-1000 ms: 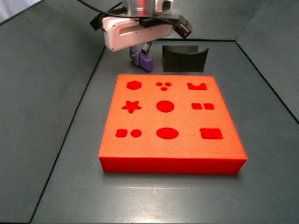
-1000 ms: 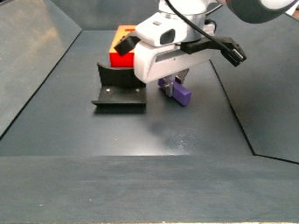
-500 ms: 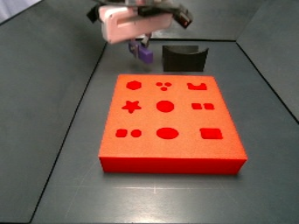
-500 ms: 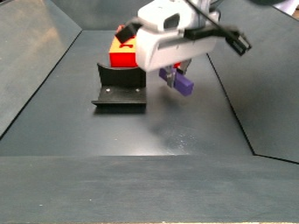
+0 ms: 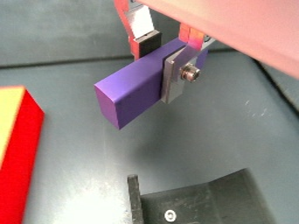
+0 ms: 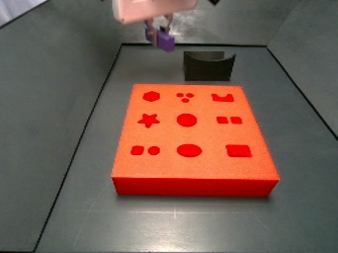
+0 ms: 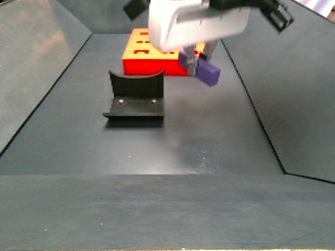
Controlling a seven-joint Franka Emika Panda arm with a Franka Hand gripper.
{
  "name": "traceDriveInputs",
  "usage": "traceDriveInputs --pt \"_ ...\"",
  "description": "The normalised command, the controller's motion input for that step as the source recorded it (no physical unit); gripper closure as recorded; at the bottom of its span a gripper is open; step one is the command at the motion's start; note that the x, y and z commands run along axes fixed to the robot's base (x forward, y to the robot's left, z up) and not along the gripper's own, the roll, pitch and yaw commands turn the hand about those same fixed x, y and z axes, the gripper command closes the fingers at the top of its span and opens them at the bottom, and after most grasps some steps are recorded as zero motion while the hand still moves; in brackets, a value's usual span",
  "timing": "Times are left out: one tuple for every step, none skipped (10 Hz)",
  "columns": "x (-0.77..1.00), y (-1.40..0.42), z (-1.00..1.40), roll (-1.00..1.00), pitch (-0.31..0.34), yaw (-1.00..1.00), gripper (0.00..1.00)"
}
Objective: Pick up the rectangle object. Move up. Place the rectangle object on the fixture. Regrasp the rectangle object. Move to above the board. Insert the rectangle object.
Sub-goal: Place the rectangle object on the fixture.
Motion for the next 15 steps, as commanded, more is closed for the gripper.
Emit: traceDriveInputs --pt "-0.02 0.0 1.0 0.03 0.014 -0.01 1.0" --pt "-0.02 0.01 1.0 0.04 0.025 -0.01 1.0" --pt "-0.03 0.01 1.0 0.05 0.031 -0.01 1.0" --pt "-0.02 0.01 0.86 0.06 0.037 -0.01 1.0" --pt "-0.02 0.01 0.74 0.06 0.044 -0.01 1.0" --pt "-0.01 0.01 0.51 0.06 0.055 -0.01 1.0" --pt "0.0 0.01 0.34 0.07 0.069 0.0 1.0" --pt "1.0 -0.03 0.08 -0.03 0.048 -1.0 1.0" --pt "1.0 -0.03 0.04 -0.03 0.05 -1.0 1.0" --pt "1.0 -0.02 0.03 -0.05 0.068 -1.0 1.0" --pt "1.0 -0.02 0.04 -0.05 0.077 -1.0 1.0" --pt "1.0 -0.02 0.03 -0.07 0.106 -1.0 1.0" --pt "1.0 -0.02 0.03 -0.08 0.131 -1.0 1.0" --pt "1.0 -0.01 0.03 -0.1 0.164 -1.0 1.0" --pt "1.0 -0.01 0.03 -0.13 0.213 -0.93 1.0"
